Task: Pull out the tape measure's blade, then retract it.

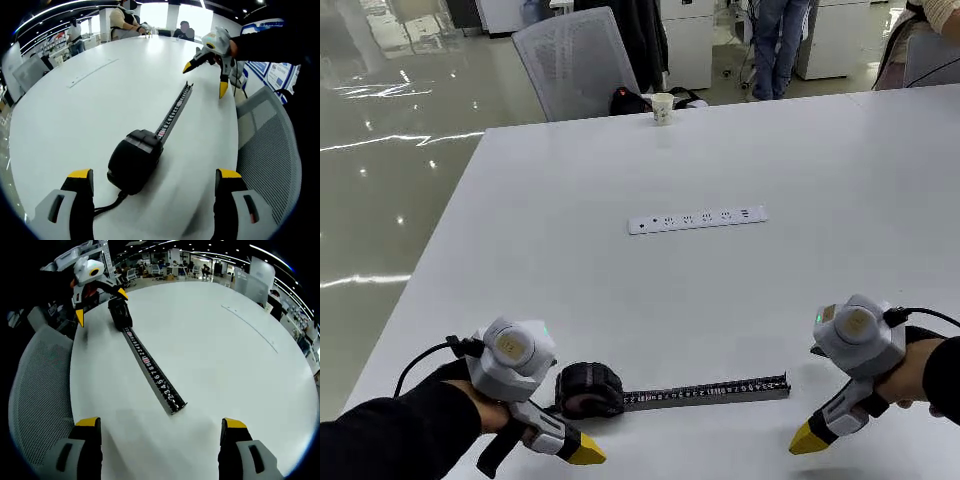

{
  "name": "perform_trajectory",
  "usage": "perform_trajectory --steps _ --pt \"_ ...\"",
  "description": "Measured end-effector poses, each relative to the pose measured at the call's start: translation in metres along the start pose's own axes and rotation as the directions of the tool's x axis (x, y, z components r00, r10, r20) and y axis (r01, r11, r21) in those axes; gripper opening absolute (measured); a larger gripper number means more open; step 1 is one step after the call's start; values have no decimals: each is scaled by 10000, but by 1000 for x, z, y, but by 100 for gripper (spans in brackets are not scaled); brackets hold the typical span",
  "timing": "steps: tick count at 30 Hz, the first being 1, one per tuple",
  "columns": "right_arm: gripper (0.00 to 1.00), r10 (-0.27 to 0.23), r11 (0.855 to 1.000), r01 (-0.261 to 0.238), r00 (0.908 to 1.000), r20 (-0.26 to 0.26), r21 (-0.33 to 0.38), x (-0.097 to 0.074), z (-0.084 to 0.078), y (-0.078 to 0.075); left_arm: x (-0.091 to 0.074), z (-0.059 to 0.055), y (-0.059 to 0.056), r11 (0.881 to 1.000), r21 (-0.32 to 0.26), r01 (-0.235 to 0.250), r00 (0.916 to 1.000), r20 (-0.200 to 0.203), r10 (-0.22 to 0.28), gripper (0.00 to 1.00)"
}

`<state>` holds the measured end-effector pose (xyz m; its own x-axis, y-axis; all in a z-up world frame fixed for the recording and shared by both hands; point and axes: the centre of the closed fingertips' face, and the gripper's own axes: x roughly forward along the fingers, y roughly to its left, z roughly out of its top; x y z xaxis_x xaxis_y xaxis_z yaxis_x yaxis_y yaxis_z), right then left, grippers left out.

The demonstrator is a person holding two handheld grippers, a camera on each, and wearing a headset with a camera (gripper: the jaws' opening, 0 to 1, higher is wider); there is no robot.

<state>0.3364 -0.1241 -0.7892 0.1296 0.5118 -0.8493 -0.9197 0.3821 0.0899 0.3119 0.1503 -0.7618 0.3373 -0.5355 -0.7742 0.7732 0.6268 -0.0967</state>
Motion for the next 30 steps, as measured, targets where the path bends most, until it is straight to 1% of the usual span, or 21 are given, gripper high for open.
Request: perform_trajectory --steps 1,3,4,6,10,11,12,13,14,15,16,17,18,19,20,21,22,25,28,29,30 --pt "99 -124 9999 124 9999 57 32 -1 -2 1 -1 0 2 9998 -61 -186 9996 218 187 99" --pt "99 -224 9997 221 9994 269 109 -2 -2 3 -2 -2 2 9990 -80 -444 9984 348 447 99" --pt "99 -400 9989 386 9979 507 271 -4 0 2 -3 -3 -1 9985 -301 -449 9980 427 461 99" --pt "99 -641 9976 619 9953 727 314 -8 1 1 -5 -5 -1 9968 -579 -557 9960 661 595 99" --pt "99 -918 9947 864 9906 1019 555 -15 3 4 -12 -7 3 9917 -973 -842 9903 1025 941 99" --pt "99 -1026 9928 923 9844 1428 769 -18 7 4 -15 -9 6 9895 -1090 -953 9879 1116 1074 99" --pt "99 -1048 9924 918 9798 1704 823 -20 11 5 -17 -12 8 9856 -1263 -1121 9866 1040 1255 99" --pt "99 -1024 9923 866 9756 1941 882 -23 14 7 -19 -13 10 9831 -1352 -1230 9846 1075 1380 99" --pt "99 -1103 9916 932 9717 2090 900 -26 13 7 -23 -15 9 9821 -1442 -1209 9838 1149 1379 99" --pt "99 -1132 9912 956 9710 2104 919 -27 12 8 -25 -16 11 9803 -1473 -1319 9810 1223 1504 99" --pt "99 -1150 9910 954 9660 2317 940 -28 12 9 -28 -19 12 9782 -1504 -1431 9785 1271 1627 99" --pt "99 -1138 9914 916 9567 2678 939 -30 16 10 -30 -20 11 9774 -1540 -1451 9770 1340 1661 99" --pt "99 -1184 9906 942 9532 2780 988 -32 15 10 -33 -20 11 9764 -1564 -1491 9753 1396 1713 99" --pt "99 -1261 9885 977 9541 2717 1156 -34 12 10 -38 -18 10 9764 -1535 -1520 9705 1638 1768 99" --pt "99 -1319 9864 1005 9558 2626 1297 -34 9 9 -42 -13 10 9775 -1394 -1581 9603 2086 1850 99" --pt "99 -1414 9857 1106 9534 2664 1274 -36 7 9 -48 -16 10 9764 -1253 -1757 9578 2076 1990 99" --pt "99 -1530 9846 1233 9504 2707 1237 -38 6 9 -50 -19 9 9755 -1331 -1750 9584 2039 1998 99" --pt "99 -1745 9807 1446 9511 2548 1318 -41 -3 10 -59 -24 9 9741 -1478 -1711 9547 2193 2010 99" --pt "99 -2261 9720 2023 9435 2421 1191 -49 -12 9 -65 -32 11 9711 -1530 -1831 9528 2156 2136 99" --pt "99 -2209 9731 1960 9429 2494 1210 -52 -14 13 -67 -35 11 9695 -1499 -1939 9521 2096 2228 99" --pt "99 -2260 9717 1992 9407 2531 1271 -54 -16 13 -69 -37 11 9685 -1464 -2012 9485 2177 2300 99"
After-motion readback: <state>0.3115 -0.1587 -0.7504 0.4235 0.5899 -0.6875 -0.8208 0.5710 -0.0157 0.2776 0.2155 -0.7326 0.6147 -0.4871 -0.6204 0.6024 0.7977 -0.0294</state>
